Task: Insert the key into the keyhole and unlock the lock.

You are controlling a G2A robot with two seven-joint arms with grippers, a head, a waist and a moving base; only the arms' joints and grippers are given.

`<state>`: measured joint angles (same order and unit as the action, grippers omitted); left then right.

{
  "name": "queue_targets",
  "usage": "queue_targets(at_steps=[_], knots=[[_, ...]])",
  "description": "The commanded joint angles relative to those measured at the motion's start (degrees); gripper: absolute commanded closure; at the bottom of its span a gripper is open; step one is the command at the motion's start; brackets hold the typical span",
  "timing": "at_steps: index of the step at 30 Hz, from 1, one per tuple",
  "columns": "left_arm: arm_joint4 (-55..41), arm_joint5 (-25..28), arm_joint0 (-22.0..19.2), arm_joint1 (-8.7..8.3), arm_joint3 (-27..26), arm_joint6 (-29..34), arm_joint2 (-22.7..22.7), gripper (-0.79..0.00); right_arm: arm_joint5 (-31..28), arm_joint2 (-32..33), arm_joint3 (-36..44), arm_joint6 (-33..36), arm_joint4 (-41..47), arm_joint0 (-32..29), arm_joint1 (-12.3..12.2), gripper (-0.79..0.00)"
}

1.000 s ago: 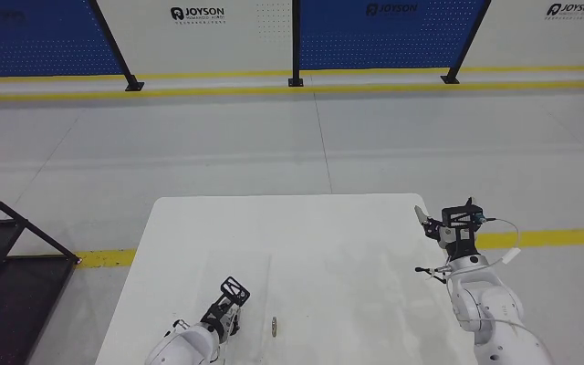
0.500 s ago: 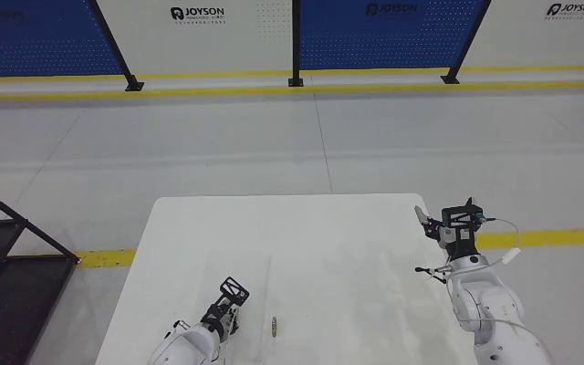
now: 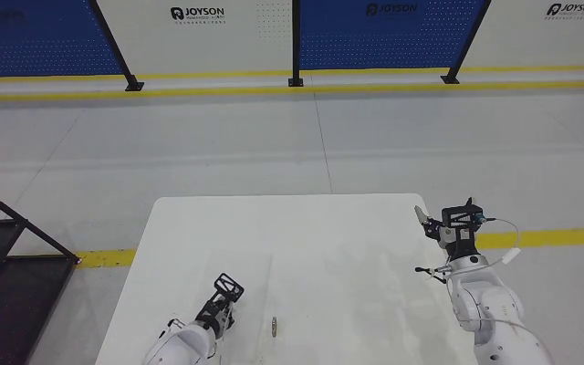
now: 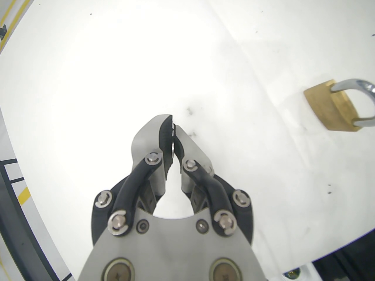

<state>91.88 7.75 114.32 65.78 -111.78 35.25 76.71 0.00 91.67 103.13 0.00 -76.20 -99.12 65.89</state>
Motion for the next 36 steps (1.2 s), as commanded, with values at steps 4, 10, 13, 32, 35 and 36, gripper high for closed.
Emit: queue_targets(at_steps=[4, 10, 13, 32, 35, 36], knots=[[-3.84, 0.1, 1.43, -0.19, -2.29, -3.66, 3.0, 0.0, 0.0, 0.0, 0.0, 0.0, 0.0, 0.0, 0.0, -0.785], [-13.2, 4.81, 4.9, -0.64, -6.09, -14.07, 9.23, 0.0, 0.0, 0.0, 0.0, 0.0, 0.0, 0.0, 0.0, -0.785], [-18.46, 11.15, 7.31, -1.03, -6.86, -20.77, 12.93, 0.0, 0.0, 0.0, 0.0, 0.0, 0.0, 0.0, 0.0, -0.785], [-30.44, 38.68, 8.14, -2.47, 2.81, -43.82, 23.83, 0.0, -7.14, -7.1, 6.09, 4.59, -5.65, -5.25, 0.1, -0.785], [-30.44, 38.68, 8.14, -2.47, 2.81, -43.82, 23.83, 0.0, -11.09, -12.62, 9.02, 7.17, -9.86, -8.79, 0.14, -0.785], [-30.44, 38.68, 8.14, -2.47, 2.81, -43.82, 23.83, 0.0, -12.12, -14.74, 9.64, 7.86, -12.06, -9.67, 0.16, -0.785]])
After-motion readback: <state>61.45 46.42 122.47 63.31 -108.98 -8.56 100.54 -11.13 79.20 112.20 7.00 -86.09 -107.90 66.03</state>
